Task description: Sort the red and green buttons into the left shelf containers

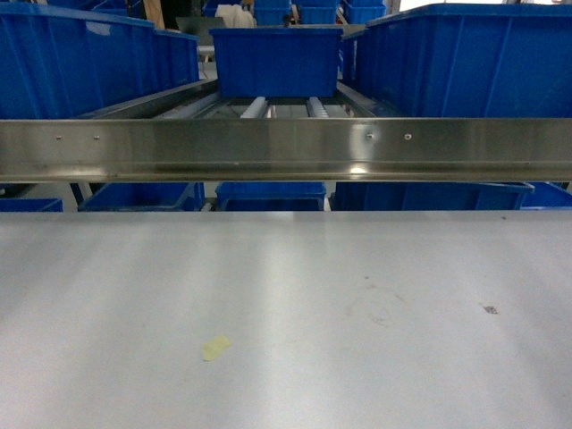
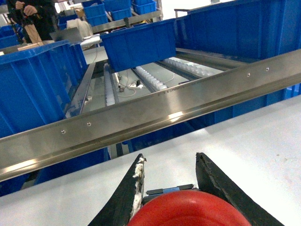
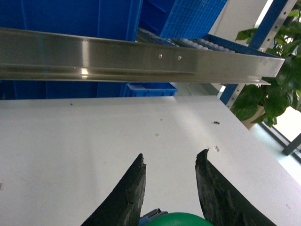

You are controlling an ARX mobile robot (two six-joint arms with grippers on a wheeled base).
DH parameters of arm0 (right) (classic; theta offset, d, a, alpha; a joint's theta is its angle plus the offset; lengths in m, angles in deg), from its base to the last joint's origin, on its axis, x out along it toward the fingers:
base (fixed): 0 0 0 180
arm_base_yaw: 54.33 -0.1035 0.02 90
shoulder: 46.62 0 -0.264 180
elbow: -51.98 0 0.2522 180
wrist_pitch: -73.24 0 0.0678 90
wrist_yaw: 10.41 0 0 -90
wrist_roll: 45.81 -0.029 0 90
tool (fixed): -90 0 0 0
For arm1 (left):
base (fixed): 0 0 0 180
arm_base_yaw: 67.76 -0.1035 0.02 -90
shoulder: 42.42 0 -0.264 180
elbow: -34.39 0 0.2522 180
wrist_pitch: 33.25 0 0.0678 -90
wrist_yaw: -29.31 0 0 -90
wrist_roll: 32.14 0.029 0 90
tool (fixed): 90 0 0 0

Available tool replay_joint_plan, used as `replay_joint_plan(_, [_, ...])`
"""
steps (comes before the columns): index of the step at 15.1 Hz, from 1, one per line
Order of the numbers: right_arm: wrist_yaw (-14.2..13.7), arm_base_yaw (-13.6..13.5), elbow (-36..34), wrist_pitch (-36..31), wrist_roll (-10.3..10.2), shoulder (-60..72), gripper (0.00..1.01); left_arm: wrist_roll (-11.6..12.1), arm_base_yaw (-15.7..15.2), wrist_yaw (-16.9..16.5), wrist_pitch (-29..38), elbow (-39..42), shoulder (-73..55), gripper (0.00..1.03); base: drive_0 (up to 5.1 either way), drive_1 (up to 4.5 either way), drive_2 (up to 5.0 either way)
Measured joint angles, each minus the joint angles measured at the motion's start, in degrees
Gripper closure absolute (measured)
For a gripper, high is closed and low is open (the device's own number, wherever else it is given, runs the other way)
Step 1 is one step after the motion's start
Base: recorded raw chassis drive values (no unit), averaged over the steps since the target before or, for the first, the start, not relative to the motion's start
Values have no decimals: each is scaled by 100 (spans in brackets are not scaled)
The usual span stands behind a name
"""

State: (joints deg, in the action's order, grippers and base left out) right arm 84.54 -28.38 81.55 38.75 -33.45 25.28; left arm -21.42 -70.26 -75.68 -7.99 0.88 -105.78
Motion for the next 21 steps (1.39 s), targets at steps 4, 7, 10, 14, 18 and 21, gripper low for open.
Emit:
replay_joint_plan(4, [2,-4,0,9,-2,0,72,0,-2,7,-2,0,-2,75,-490,255,255])
replay_joint_plan(7, [0,-2,-2,-13,-2,2,72,0,0,-7,0,0,-2,75,-488,258,258])
replay_joint_plan(10, [2,-4,0,-9,0,0,72,0,-2,-2,0,0,-2,75,-498,248,248])
replay_joint_plan(14, [2,-4,0,-17,0,-2,72,0,-2,-2,-7,0,-2,75,-497,248,248])
replay_joint_plan(18, [2,-4,-2,0,-2,0,72,0,0,-2,-7,0,-2,75,-497,248,248])
replay_joint_plan(21, [2,-4,-2,2,0,0,72,0,0,-2,-11,0,-2,75,-505,240,240])
